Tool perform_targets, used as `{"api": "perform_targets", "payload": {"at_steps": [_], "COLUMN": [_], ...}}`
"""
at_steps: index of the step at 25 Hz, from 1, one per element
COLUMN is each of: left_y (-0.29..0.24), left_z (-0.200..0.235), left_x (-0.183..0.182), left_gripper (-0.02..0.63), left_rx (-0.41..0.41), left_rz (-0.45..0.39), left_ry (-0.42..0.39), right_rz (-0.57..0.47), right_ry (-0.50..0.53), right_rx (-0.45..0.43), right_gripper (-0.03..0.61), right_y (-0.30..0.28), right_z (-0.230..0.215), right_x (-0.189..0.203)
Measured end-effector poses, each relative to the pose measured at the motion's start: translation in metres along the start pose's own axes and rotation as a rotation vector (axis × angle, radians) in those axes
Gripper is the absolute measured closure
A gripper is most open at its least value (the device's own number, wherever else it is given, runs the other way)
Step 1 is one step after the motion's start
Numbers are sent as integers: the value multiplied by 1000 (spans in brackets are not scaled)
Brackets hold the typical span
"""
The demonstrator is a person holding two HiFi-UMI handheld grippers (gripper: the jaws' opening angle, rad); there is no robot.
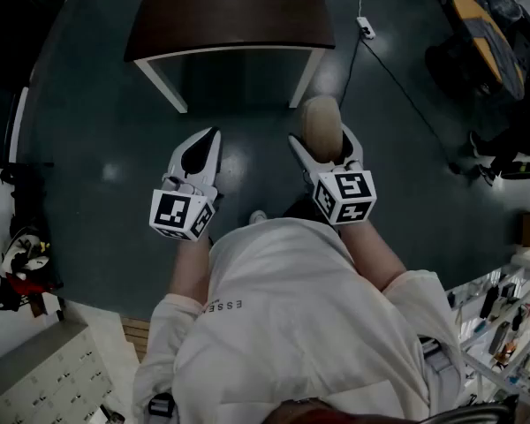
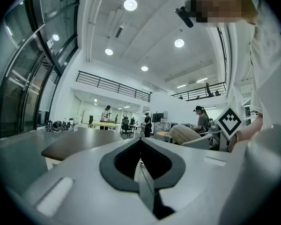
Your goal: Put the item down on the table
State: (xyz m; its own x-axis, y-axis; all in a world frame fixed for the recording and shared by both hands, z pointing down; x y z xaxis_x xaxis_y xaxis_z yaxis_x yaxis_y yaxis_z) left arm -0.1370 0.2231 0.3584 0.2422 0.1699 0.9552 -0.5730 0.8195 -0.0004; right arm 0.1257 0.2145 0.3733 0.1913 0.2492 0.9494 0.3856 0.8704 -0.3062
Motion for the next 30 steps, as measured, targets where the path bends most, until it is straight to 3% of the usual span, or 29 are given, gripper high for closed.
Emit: {"api": "perform_targets", "payload": {"at_steps": [20,30], "left_y": [15,-18], "left_z": [16,32], "left_x": [9,22], "left_gripper": [597,595], "left_rx": [-3,-27], "left_rz": [28,59], "left_ry": [36,84], "right_rz": [26,90], "right_ry": [-44,-68], "right_rx": [26,29], "right_gripper": [178,178], "right_y": [-5,-37], "right_z": [14,-15], "right_x": [9,14]}}
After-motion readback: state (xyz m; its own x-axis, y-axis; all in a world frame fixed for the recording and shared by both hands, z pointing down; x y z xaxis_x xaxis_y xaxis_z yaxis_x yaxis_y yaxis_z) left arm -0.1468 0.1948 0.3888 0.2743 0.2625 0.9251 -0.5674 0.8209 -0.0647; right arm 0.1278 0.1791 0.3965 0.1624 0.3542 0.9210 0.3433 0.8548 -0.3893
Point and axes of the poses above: the fingertips, and each gripper's own axes: y backward along the fingers, z to its left, x out of its underside, the point moved 9 cm from there along y, backward along the fingers, and after that the axes turned 10 degrees about y, right-handed, at the moved point
